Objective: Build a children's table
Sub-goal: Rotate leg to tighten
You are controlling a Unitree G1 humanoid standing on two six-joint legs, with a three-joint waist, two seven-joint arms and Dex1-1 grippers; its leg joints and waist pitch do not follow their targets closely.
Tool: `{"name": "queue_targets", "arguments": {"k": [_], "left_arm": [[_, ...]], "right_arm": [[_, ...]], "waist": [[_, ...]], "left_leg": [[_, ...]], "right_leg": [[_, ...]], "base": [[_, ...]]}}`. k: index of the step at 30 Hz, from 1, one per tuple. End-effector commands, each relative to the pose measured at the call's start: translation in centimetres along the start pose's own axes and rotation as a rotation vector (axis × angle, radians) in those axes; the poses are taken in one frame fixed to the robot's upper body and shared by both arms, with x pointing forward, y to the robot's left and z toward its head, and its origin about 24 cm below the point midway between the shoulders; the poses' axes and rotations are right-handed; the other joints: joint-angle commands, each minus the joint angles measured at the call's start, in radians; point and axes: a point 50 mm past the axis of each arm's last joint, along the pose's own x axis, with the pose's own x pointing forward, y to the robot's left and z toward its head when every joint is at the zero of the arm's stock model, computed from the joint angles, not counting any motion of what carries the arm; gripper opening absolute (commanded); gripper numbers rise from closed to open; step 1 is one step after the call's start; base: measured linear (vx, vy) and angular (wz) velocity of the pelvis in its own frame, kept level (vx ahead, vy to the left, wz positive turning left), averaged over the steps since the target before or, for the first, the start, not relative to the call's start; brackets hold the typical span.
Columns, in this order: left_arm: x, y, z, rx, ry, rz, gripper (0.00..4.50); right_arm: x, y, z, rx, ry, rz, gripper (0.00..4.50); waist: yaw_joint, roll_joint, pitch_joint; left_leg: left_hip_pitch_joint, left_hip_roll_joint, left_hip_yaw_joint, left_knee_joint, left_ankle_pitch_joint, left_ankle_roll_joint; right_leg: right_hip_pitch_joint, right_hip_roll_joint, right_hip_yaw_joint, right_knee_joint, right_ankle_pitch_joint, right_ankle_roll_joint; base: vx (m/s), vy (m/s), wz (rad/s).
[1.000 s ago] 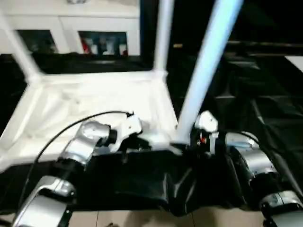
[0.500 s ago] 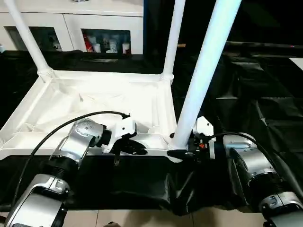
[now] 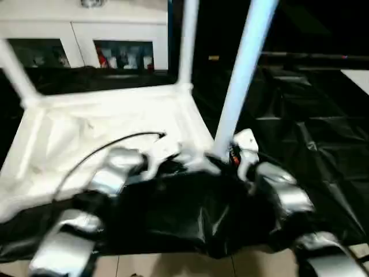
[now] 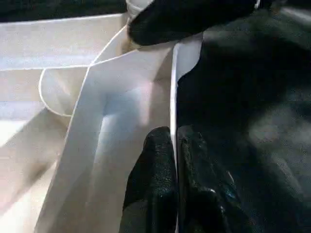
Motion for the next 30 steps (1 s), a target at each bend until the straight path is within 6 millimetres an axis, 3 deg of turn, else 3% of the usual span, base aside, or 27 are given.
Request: {"name": "queue_targets", "arguments": {"k": [1,2,5,7,12,17,21,30], "left_arm": [[2.1,-1.2,1.3,-0.063,-0.084,0.051,0.00],[2.4,-1.4,1.7,-0.063,-0.101,0.058,0.00],[2.5,-1.6,2.4,-0.053,-0.132,0.041,0.00],[2.3,-1.7,2.2,-0.043,-0.129,0.017,0.00],[1.2,-1.4,1.0,-0.021,-0.094,-0.017,0.00],[-0.3,-1.6,0.3,0.001,-0.117,-0.139,0.00],[-2.5,-1.4,-0.5,0.032,-0.106,-0.286,0.00],[-4.6,-0.6,-0.9,0.021,-0.099,-0.353,0.00]], "right_arm": [[0.9,3.2,-1.9,0.041,0.083,0.076,2.70],[1.1,3.5,-1.7,0.046,0.061,0.093,3.26],[1.3,4.1,-0.7,0.064,-0.002,0.171,3.46],[1.2,4.2,-0.3,0.061,-0.025,0.218,3.85],[0.4,3.5,0.5,0.030,-0.043,0.348,3.90],[-1.7,2.0,0.9,-0.066,-0.023,0.546,3.90],[-4.1,0.3,1.2,-0.113,0.010,0.681,3.90],[-5.6,-0.1,0.9,-0.139,0.055,0.778,3.90]], "waist": [[-0.003,-0.009,-0.045],[-0.002,-0.010,-0.045],[0.004,-0.012,-0.049],[0.006,-0.013,-0.051],[0.008,-0.014,-0.052],[0.011,-0.018,-0.051],[0.015,-0.018,-0.049],[0.032,-0.019,-0.048]], "left_leg": [[0.020,0.038,-0.022,-0.072,-0.357,-0.009],[0.018,0.038,-0.021,-0.072,-0.352,-0.003],[0.009,0.039,-0.019,-0.070,-0.302,0.026],[0.009,0.039,-0.018,-0.067,-0.288,0.041],[0.003,0.040,-0.017,-0.064,-0.244,0.066],[0.001,0.042,-0.016,-0.062,-0.224,0.086],[0.001,0.048,-0.015,-0.064,-0.237,0.077],[0.008,0.050,-0.010,-0.062,-0.211,0.073]], "right_leg": [[0.017,-0.048,0.031,-0.090,-0.372,-0.169],[0.018,-0.047,0.031,-0.089,-0.361,-0.171],[0.027,-0.046,0.031,-0.080,-0.266,-0.183],[0.029,-0.048,0.031,-0.078,-0.248,-0.189],[0.035,-0.048,0.028,-0.072,-0.206,-0.204],[0.039,-0.048,0.026,-0.069,-0.188,-0.216],[0.039,-0.045,0.023,-0.067,-0.216,-0.220],[0.031,-0.047,0.026,-0.059,-0.177,-0.241]], "base": [[0.000,0.000,0.00],[0.000,0.000,0.00],[0.000,0.000,0.00],[0.000,0.000,0.00],[0.000,0.000,0.00],[0.000,0.000,0.00],[0.000,0.000,0.00],[0.000,0.000,0.00]]}}
